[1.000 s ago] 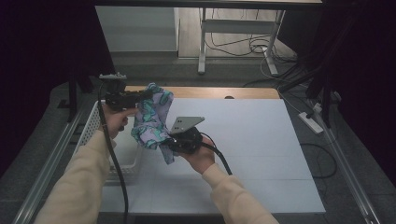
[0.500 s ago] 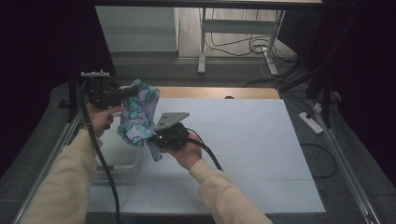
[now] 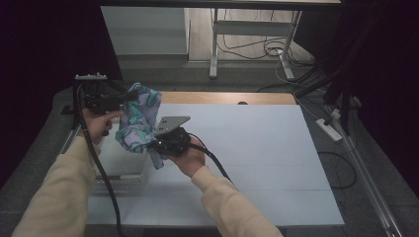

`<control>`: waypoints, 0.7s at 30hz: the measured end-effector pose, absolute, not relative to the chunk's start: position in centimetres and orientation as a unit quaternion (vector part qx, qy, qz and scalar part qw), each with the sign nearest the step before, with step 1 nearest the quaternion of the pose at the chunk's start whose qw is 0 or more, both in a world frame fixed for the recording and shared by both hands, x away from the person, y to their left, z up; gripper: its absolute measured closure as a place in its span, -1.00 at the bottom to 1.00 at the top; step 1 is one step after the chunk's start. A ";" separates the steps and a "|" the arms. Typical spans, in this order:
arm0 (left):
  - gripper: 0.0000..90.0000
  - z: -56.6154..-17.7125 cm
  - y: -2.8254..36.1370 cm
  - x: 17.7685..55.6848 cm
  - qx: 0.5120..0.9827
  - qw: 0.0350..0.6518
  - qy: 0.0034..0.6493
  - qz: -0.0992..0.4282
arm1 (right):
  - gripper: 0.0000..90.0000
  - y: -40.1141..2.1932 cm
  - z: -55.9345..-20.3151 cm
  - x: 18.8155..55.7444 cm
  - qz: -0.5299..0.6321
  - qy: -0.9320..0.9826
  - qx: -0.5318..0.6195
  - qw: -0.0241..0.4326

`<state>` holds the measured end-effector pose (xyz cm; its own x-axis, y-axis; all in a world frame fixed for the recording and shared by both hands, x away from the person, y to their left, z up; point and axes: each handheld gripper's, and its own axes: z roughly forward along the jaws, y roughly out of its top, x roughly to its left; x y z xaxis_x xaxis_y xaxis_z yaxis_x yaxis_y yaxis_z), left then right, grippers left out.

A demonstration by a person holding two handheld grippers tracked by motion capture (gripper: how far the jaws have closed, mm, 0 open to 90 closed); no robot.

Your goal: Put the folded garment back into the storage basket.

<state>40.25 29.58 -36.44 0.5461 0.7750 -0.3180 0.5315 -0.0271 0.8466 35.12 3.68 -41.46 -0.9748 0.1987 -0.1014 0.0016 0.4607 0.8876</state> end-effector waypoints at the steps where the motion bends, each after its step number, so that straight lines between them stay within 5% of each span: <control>1: 0.79 -36.4 29.7 40.2 0.707 0.522 0.462 0.117 | 0.79 3.8 -41.4 35.1 0.516 0.849 0.058 0.095; 21: 0.79 -36.6 32.0 39.8 0.697 0.523 0.475 0.124 | 0.79 6.3 -41.5 35.3 0.518 0.849 0.055 0.088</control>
